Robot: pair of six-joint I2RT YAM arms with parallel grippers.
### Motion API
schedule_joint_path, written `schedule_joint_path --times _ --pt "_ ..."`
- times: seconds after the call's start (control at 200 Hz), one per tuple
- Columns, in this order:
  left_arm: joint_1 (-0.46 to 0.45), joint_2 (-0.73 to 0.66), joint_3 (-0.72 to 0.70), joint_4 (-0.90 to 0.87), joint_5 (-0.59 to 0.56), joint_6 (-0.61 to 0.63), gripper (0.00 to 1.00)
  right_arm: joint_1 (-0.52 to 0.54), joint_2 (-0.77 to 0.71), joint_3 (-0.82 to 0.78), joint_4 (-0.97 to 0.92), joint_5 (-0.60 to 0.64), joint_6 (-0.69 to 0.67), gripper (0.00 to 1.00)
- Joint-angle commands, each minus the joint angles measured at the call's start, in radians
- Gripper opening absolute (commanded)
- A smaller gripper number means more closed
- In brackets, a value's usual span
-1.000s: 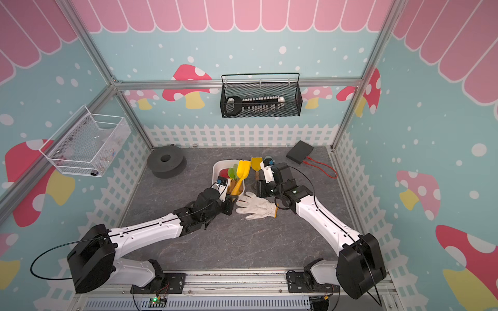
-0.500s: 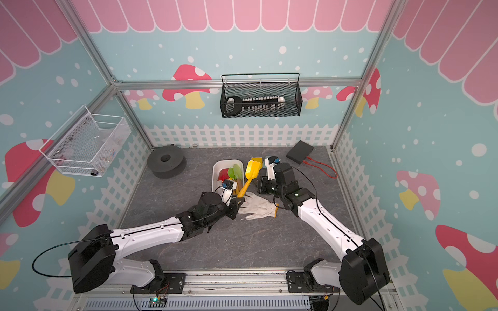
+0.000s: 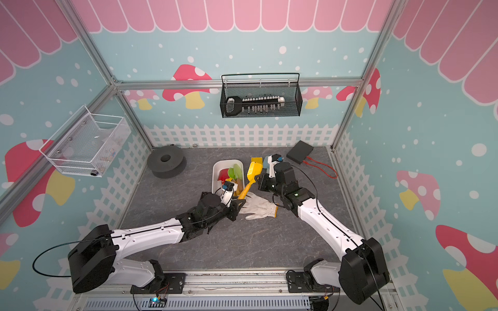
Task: Take the shovel out of the storage box
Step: Pick up the shovel from the storage box.
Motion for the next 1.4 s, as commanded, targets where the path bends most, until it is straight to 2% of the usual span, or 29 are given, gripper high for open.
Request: schedule_joint_path --times 0.0,0.125,0.32,0.425,0.56,0.685,0.976,1.241,1.396 --pt "-0.006 -0.027 -0.011 0.05 0.031 0.018 0.13 0.003 0.022 0.01 0.025 0.022 0.0 0.16" --pt "-0.006 -0.027 -0.013 0.054 0.035 0.016 0.18 0.003 0.041 0.022 0.023 0.032 -0.01 0.09" --pt "-0.006 -0.025 -0.019 0.063 0.024 0.003 0.39 0.001 0.06 0.036 0.02 0.059 -0.037 0.0" --pt "-0.006 -0.019 -0.013 0.042 -0.006 -0.004 0.51 -0.009 0.068 0.042 0.016 0.075 -0.04 0.0" --pt "-0.006 -0.021 -0.016 0.038 -0.03 -0.012 0.6 -0.046 0.101 0.075 0.006 0.049 -0.057 0.0" --pt "0.004 -0.027 -0.002 -0.015 -0.098 -0.034 0.68 -0.09 0.154 0.137 -0.032 0.017 -0.122 0.0" --pt "0.098 0.031 0.039 -0.122 -0.064 -0.113 0.73 -0.184 0.349 0.385 -0.242 -0.005 -0.389 0.0" --pt "0.123 0.01 0.034 -0.153 -0.1 -0.11 0.73 -0.268 0.57 0.613 -0.404 -0.02 -0.594 0.0" --pt "0.146 0.012 0.04 -0.171 -0.058 -0.152 0.73 -0.3 0.72 0.78 -0.515 -0.046 -0.667 0.0"
